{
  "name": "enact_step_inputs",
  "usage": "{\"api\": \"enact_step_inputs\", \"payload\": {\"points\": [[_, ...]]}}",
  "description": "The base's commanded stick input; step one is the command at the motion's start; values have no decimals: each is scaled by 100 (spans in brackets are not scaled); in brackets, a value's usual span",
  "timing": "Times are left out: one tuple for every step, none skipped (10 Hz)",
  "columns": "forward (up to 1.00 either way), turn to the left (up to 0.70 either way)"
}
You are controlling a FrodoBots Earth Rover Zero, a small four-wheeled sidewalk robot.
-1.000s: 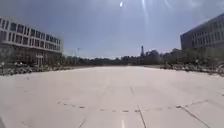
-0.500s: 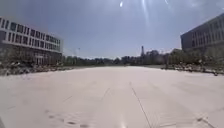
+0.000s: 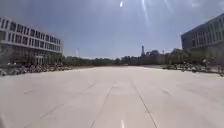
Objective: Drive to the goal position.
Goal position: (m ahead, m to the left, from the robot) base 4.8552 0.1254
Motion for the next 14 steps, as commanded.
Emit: {"api": "enact_step_inputs", "payload": {"points": [[85,0],[85,0],[85,0],[85,0],[85,0],[85,0],[85,0],[85,0],[85,0],[85,0],[85,0],[85,0],[85,0],[85,0]]}}
